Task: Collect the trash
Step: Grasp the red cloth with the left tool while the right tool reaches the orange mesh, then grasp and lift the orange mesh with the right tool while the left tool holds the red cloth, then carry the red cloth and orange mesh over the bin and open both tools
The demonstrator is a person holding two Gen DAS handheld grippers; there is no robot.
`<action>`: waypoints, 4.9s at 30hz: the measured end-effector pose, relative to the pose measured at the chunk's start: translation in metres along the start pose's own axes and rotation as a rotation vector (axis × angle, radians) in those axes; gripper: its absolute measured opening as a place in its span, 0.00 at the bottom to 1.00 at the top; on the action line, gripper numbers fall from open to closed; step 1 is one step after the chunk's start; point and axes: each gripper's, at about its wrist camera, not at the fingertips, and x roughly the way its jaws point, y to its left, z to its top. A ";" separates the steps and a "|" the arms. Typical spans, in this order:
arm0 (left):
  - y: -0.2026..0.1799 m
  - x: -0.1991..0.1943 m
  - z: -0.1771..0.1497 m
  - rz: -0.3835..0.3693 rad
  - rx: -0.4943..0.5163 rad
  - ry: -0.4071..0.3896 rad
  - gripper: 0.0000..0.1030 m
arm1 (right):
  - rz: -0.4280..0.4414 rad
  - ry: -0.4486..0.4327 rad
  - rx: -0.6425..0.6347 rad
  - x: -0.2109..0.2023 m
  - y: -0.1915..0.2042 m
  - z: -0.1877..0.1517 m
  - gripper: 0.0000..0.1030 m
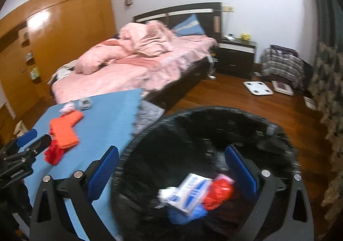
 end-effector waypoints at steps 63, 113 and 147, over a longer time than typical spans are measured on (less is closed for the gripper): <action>0.173 0.042 -0.029 0.358 -0.219 0.150 0.08 | 0.265 0.209 -0.238 0.163 0.216 -0.019 0.81; 0.020 -0.013 0.027 0.030 -0.070 -0.038 0.08 | 0.212 0.021 -0.068 0.026 0.085 0.019 0.19; -0.190 0.046 0.025 -0.383 0.173 0.050 0.15 | -0.164 -0.005 0.147 -0.034 -0.120 -0.015 0.20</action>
